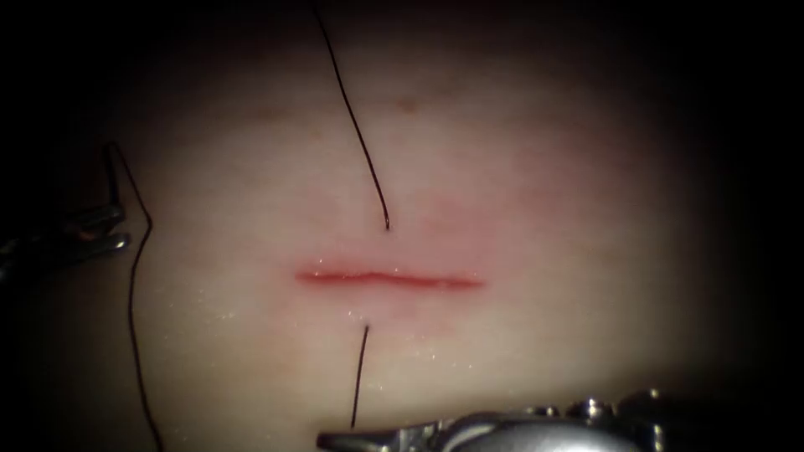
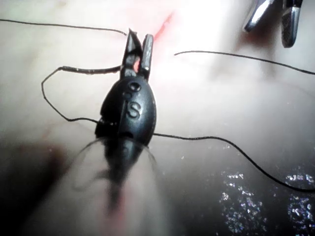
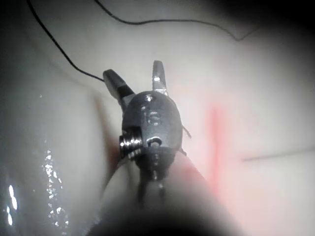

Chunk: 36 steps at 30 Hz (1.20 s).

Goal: Wound Closure
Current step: Pull thread through wound using right jaws until only a short tail remains

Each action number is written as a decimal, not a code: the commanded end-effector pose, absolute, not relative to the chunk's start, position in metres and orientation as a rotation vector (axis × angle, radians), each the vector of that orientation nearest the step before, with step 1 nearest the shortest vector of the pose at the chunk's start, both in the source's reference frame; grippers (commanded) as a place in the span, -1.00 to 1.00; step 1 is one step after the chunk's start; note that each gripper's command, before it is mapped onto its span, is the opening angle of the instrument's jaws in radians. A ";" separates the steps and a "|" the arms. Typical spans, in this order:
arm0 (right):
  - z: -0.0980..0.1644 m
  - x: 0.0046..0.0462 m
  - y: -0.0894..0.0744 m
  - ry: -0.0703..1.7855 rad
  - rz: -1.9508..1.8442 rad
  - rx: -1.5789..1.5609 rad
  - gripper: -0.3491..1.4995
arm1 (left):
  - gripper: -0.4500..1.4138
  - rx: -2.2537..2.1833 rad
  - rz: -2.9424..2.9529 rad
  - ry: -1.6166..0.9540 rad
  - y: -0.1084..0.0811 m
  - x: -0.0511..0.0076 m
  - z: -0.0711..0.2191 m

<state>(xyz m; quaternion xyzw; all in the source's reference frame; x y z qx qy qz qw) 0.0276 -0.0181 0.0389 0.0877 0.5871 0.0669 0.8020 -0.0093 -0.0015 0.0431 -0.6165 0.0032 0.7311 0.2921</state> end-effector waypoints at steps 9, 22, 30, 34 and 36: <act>0.049 0.0274 -0.014 1.195 0.096 0.146 0.83 | -1.00 -1.645 1.948 0.004 -0.002 -0.0098 0.044; 0.052 0.0287 -0.015 1.220 0.010 0.201 0.02 | -1.00 -1.645 1.948 0.004 -0.002 -0.0098 0.044; 0.052 0.0289 -0.015 1.159 0.032 0.253 -1.00 | -1.00 -1.649 1.948 0.002 -0.002 -0.0097 0.044; 0.050 0.0278 -0.017 1.161 0.040 0.277 -1.00 | -1.00 -1.649 1.948 0.001 -0.002 -0.0097 0.044; 0.048 0.0279 -0.018 1.173 0.032 0.295 -1.00 | -1.00 -1.649 1.948 0.001 -0.002 -0.0097 0.044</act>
